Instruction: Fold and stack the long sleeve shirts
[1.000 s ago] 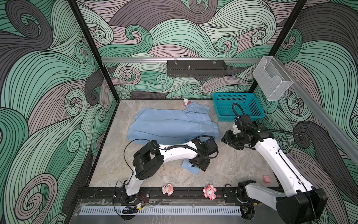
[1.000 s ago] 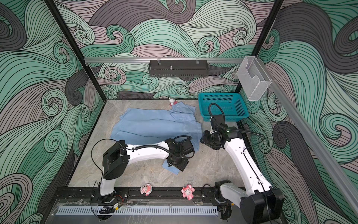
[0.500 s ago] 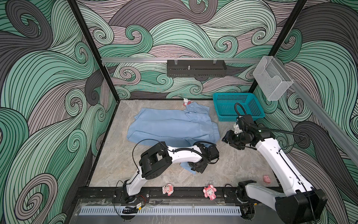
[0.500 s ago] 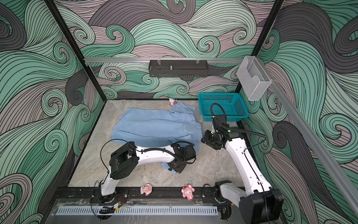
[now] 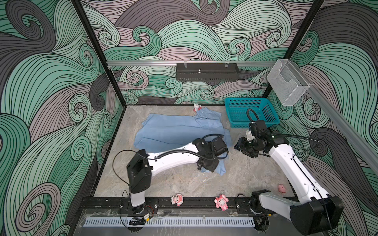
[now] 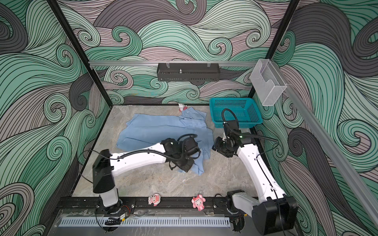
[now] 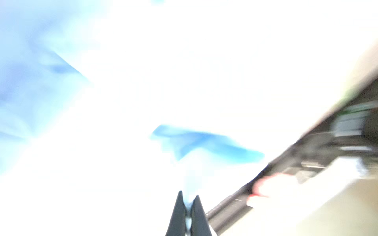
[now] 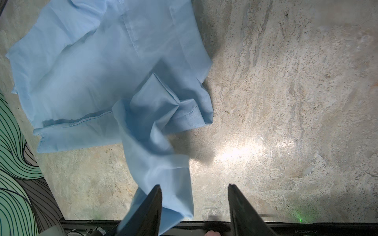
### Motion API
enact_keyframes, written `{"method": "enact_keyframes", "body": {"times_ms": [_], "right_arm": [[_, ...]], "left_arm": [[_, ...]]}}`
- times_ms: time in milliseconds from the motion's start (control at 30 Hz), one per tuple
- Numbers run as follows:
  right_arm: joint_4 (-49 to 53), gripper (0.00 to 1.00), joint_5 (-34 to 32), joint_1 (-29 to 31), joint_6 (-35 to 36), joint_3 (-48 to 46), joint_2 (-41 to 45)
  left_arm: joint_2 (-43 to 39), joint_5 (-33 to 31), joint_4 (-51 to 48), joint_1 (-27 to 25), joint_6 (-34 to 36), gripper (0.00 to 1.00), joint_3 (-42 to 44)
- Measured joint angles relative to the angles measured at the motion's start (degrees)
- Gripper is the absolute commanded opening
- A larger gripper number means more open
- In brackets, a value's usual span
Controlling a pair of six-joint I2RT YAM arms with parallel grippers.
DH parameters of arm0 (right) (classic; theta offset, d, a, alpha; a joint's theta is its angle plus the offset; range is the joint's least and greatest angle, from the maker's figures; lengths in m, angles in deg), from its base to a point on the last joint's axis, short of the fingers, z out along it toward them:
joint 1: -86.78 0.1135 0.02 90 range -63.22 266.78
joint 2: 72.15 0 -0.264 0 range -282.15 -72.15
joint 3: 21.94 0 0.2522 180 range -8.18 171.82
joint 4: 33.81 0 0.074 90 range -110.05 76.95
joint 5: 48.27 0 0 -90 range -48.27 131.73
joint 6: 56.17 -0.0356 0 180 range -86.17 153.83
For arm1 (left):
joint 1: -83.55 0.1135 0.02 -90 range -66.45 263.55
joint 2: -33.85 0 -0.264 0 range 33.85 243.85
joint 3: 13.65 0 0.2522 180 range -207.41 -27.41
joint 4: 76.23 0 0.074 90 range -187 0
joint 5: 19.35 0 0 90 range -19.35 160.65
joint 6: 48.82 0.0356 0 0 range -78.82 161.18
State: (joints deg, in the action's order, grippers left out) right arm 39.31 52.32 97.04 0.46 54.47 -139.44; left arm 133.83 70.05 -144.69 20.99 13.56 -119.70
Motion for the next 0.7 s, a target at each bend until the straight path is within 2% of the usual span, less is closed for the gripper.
{"method": "enact_keyframes", "body": {"times_ms": [133,300,433,700], "right_arm": [[-0.5,0.52,0.42,0.0,-0.02,0.0,-1.55],[-2.23,0.5,1.27,1.22,-0.02,0.0,-5.2],[-4.35,0.48,1.66,3.74,-0.28,0.0,-8.55],[-9.81,0.46,2.43,10.32,-1.25,0.0,-15.61]], "left_arm": [[-7.89,7.45,3.17,9.46,-0.59,0.0,-0.22],[-12.61,18.12,12.87,21.62,-4.76,0.0,8.02],[-12.66,23.63,16.72,26.67,-8.31,0.0,12.57],[-12.96,35.85,22.05,38.62,-17.59,0.0,13.46]]}}
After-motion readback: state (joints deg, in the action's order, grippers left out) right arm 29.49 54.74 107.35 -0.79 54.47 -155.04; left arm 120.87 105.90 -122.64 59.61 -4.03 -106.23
